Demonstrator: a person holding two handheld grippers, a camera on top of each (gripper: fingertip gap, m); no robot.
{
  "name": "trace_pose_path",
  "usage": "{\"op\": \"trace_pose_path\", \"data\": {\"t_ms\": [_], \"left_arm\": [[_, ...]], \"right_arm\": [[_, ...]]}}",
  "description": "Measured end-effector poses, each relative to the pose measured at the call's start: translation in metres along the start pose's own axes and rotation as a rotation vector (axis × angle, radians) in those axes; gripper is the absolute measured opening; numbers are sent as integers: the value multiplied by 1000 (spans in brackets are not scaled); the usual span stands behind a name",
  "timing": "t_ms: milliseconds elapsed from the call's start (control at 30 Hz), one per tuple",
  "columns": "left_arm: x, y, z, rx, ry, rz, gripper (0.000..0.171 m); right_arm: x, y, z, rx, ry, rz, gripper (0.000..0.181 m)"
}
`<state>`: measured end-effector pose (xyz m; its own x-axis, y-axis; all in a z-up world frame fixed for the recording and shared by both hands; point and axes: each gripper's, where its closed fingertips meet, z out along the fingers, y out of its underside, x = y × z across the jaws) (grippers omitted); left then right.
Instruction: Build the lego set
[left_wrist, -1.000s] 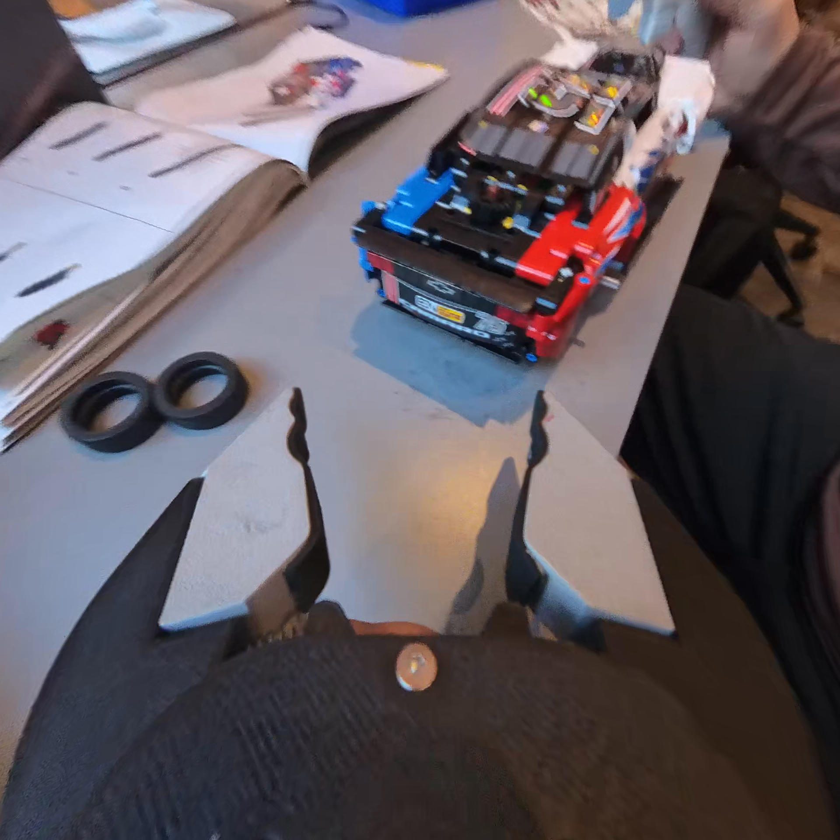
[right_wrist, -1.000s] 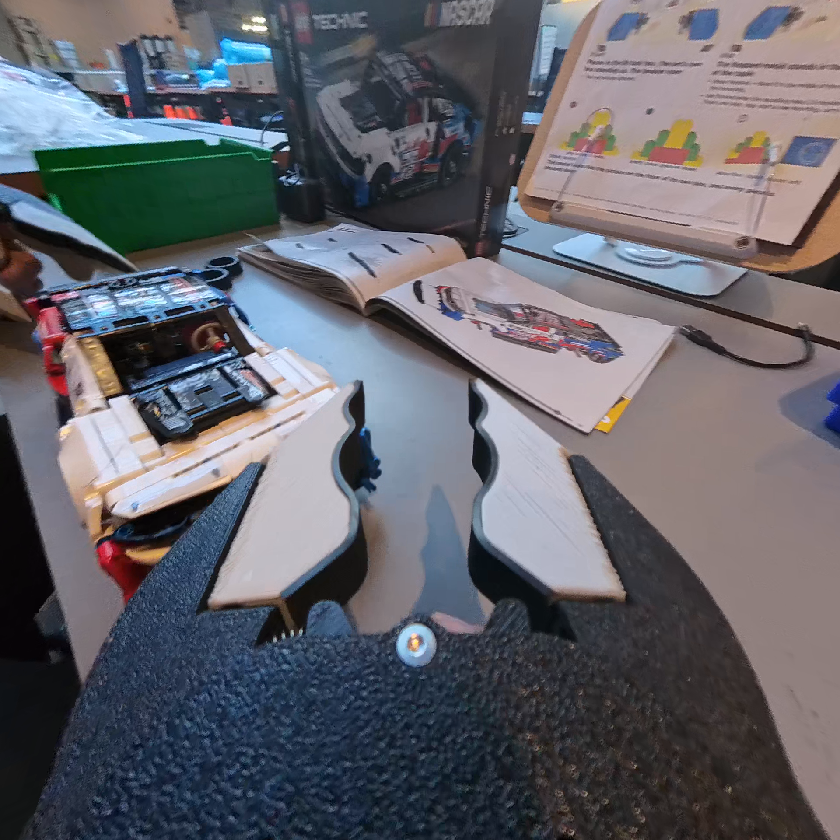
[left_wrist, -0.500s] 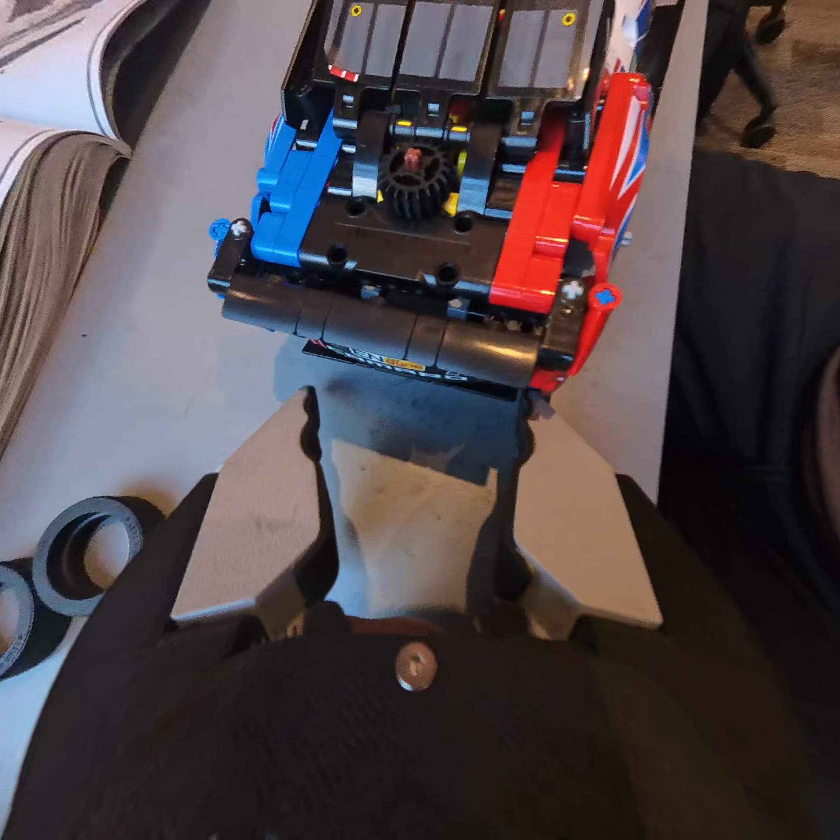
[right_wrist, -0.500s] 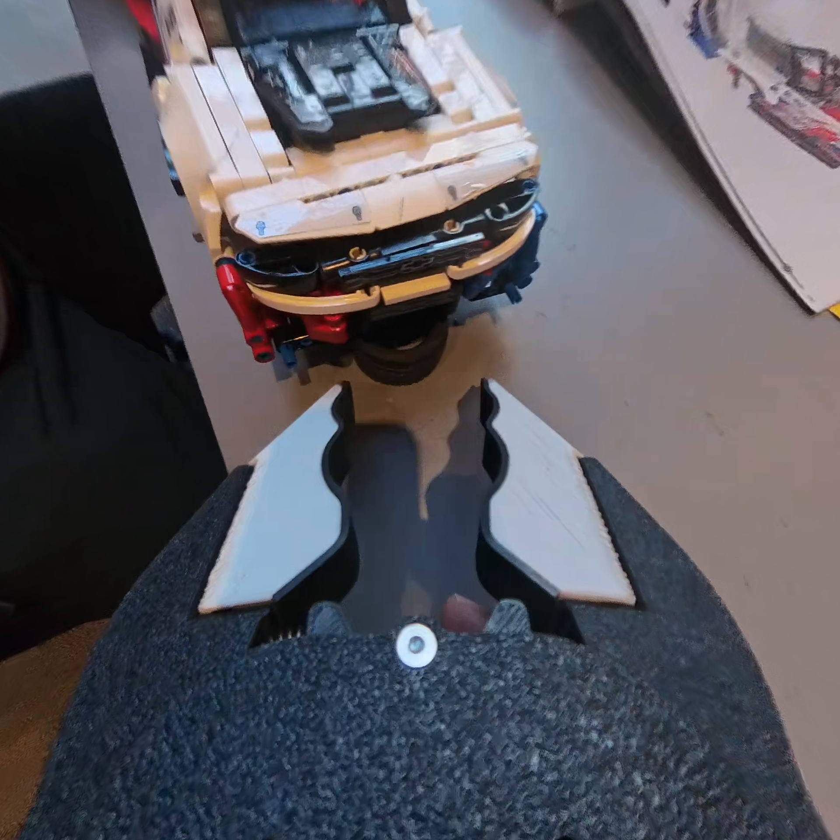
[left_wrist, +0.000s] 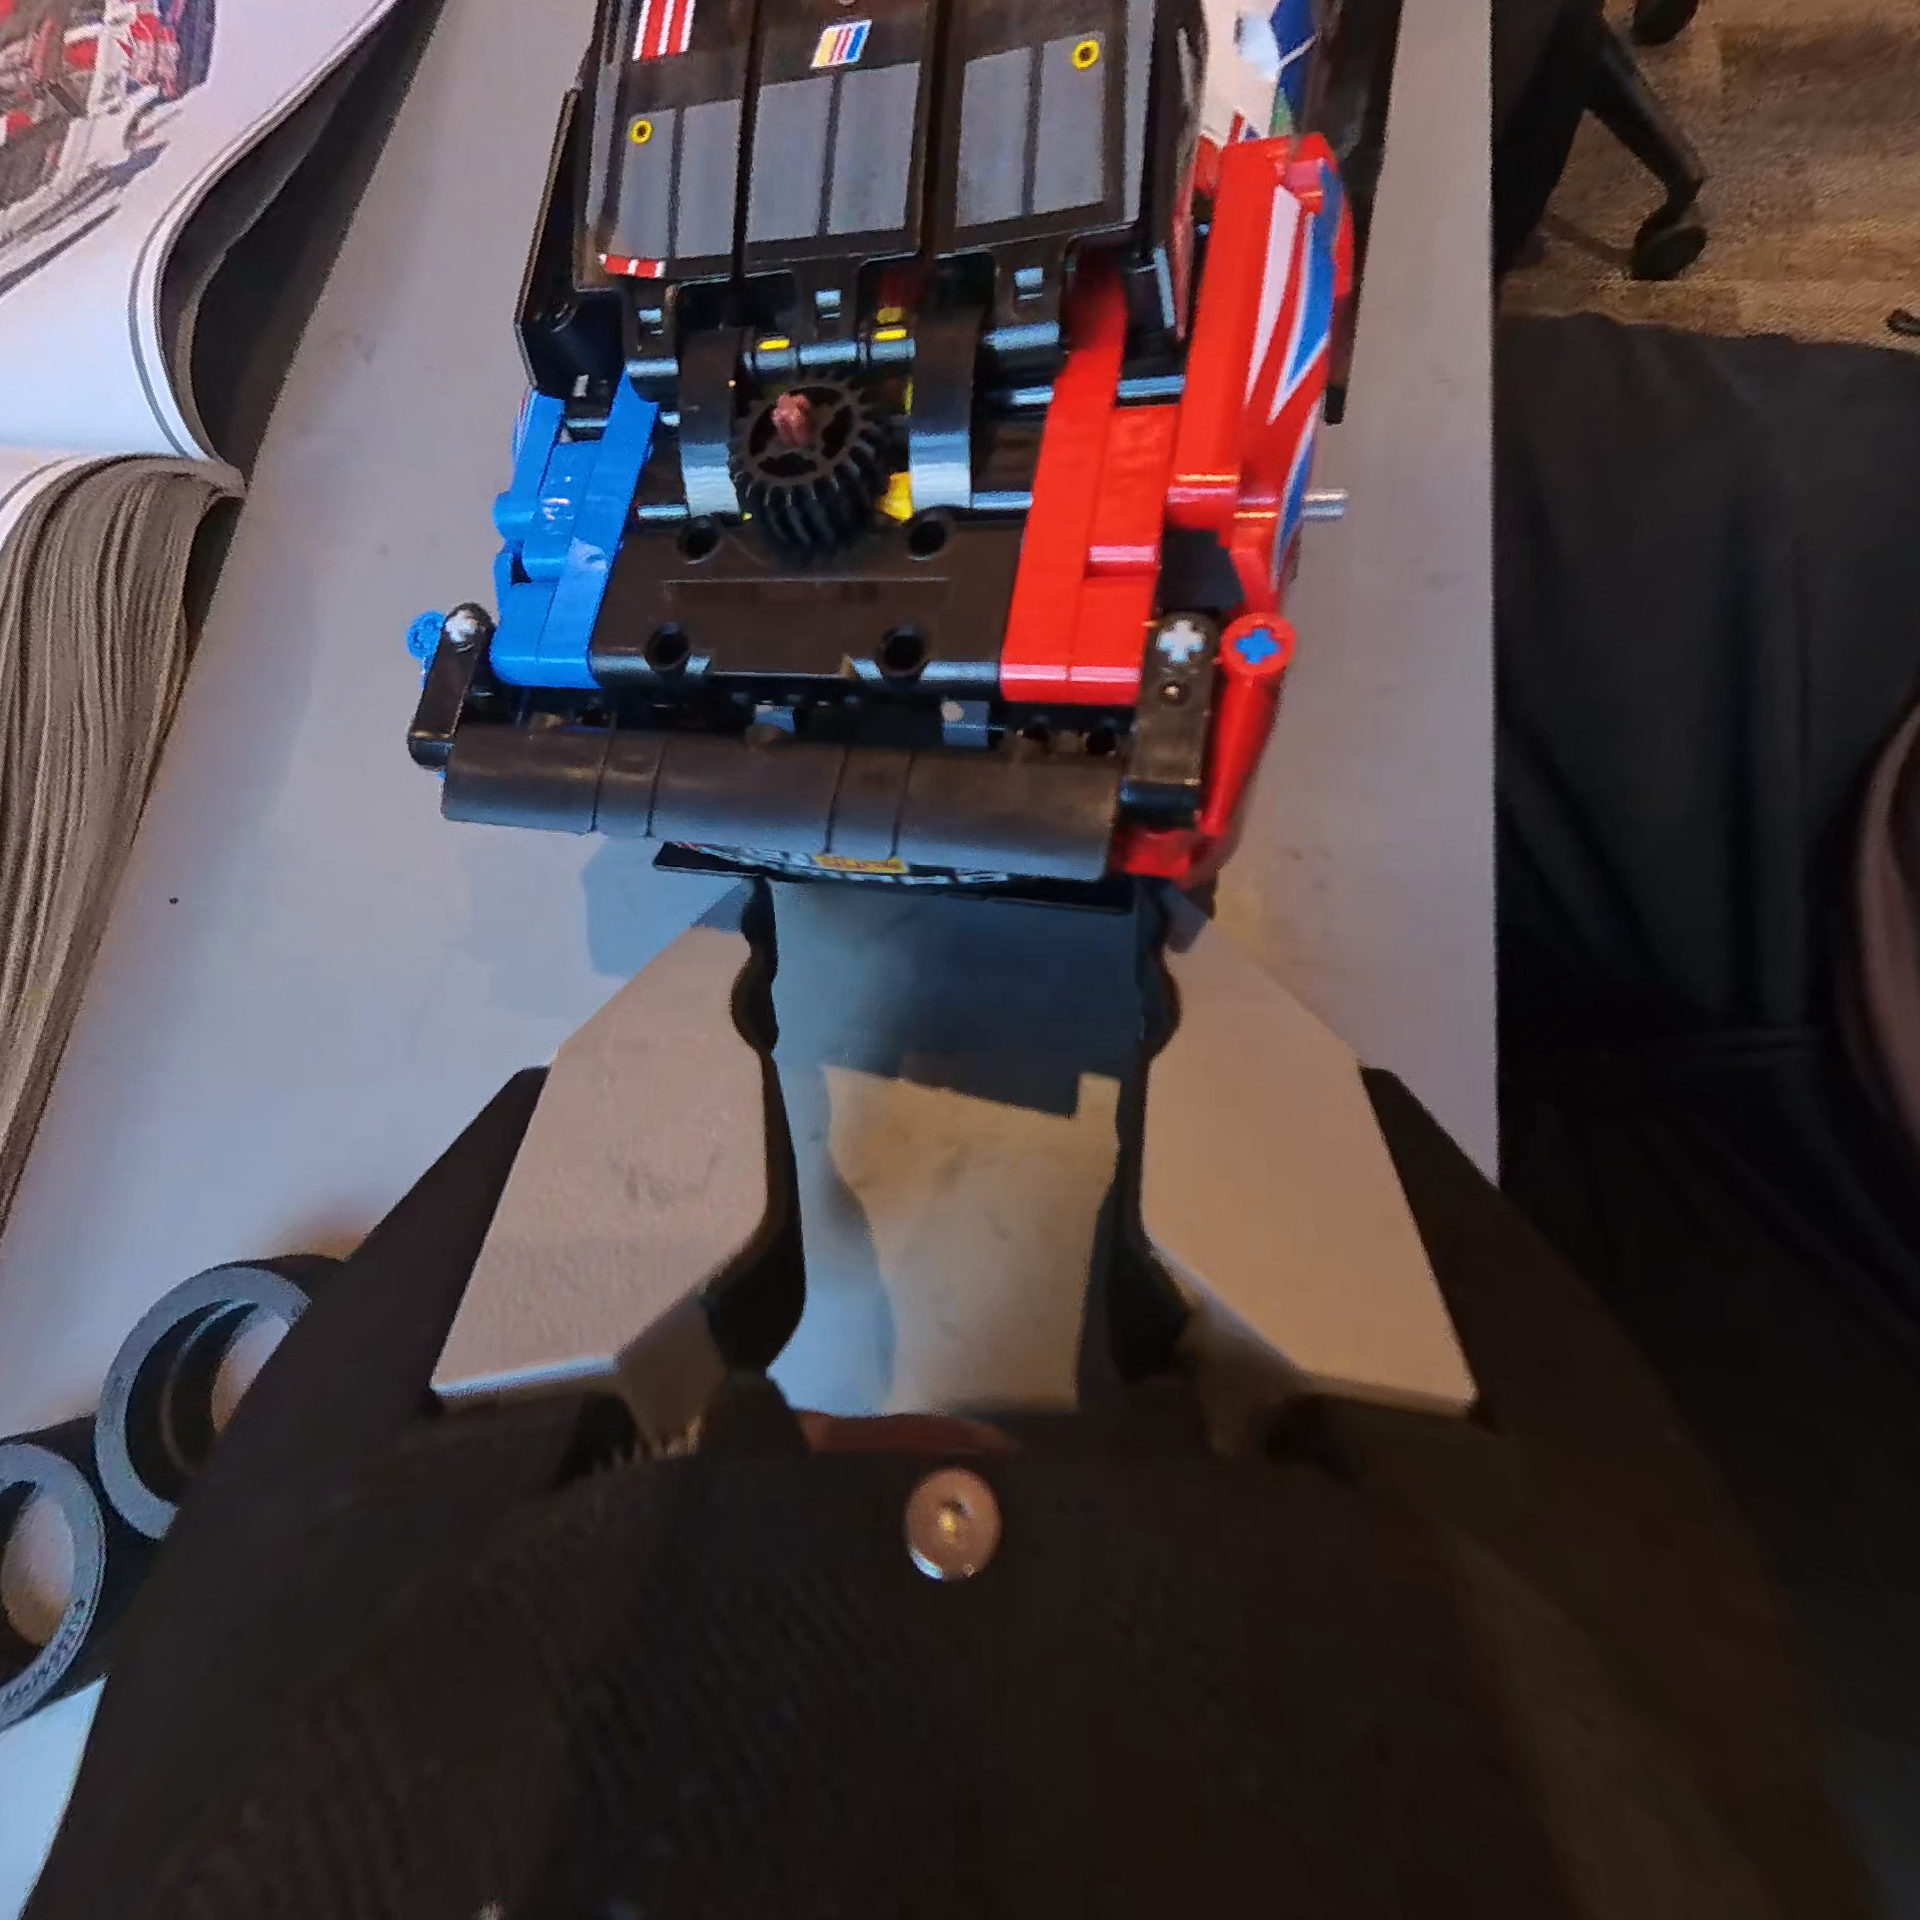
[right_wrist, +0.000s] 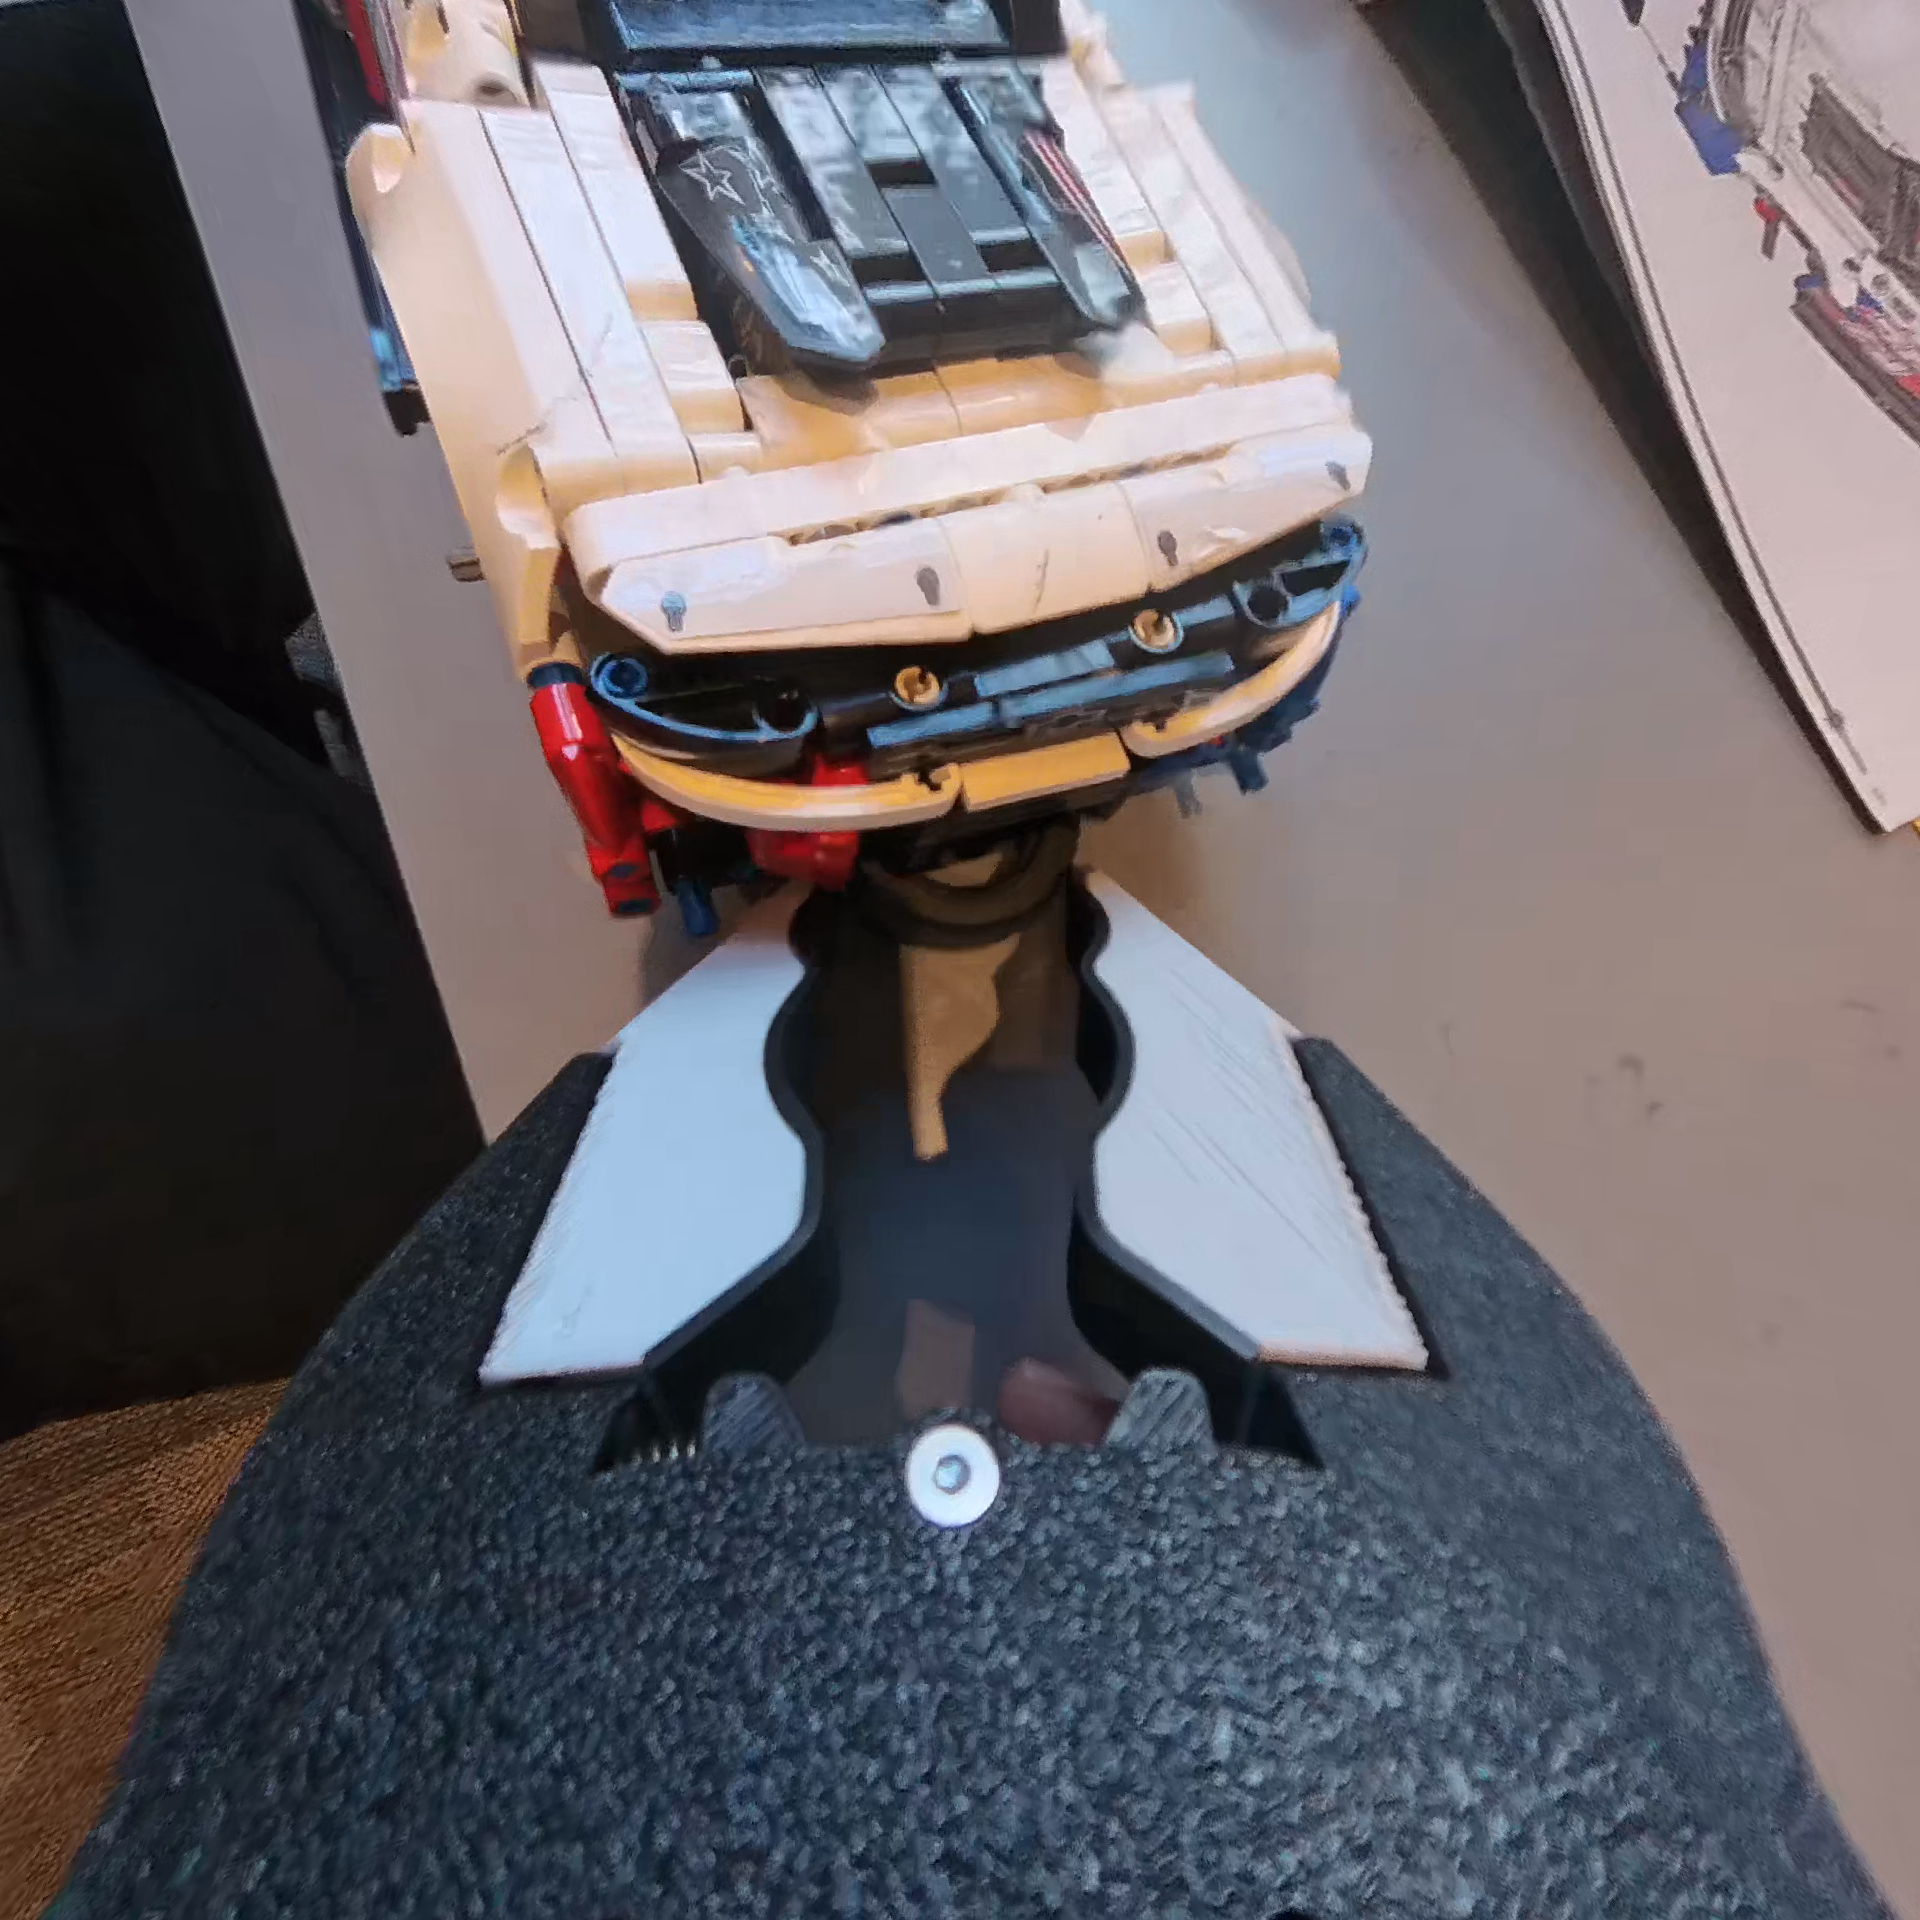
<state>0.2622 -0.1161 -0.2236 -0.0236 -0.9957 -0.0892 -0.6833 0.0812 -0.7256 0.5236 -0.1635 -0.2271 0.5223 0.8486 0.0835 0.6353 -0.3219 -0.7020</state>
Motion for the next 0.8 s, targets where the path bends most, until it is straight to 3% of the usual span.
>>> {"op": "trace_pose_path", "data": {"t_ms": [67,133,233,300,467,533,567,633,700,800], "left_arm": [[5,2,-4,9,16,38,67],[-2,8,-11,9,-11,39,88],[-9,9,-17,35,12,-39,114],[-12,1,-15,60,30,-79,128],[-21,2,3,-15,24,-67,141],[-22,4,7,-40,16,-6,141],[-22,4,6,-39,16,12,141],[-22,3,2,-23,27,32,141],[-23,1,-2,3,30,32,141],[-24,-5,1,30,41,16,143]], "right_arm": [[4,7,-12,-7,-2,24,45],[7,4,-27,63,-40,92,54],[7,-14,-37,167,-148,196,91],[10,-22,-29,166,-163,194,97],[2,-26,-16,96,-233,109,92],[-3,-19,-23,63,-266,104,80],[-7,-13,-27,35,-288,91,89],[-9,-5,-33,9,-293,98,90],[-9,-8,-33,20,-286,106,101],[-7,-17,-24,55,-240,51,103]]}}
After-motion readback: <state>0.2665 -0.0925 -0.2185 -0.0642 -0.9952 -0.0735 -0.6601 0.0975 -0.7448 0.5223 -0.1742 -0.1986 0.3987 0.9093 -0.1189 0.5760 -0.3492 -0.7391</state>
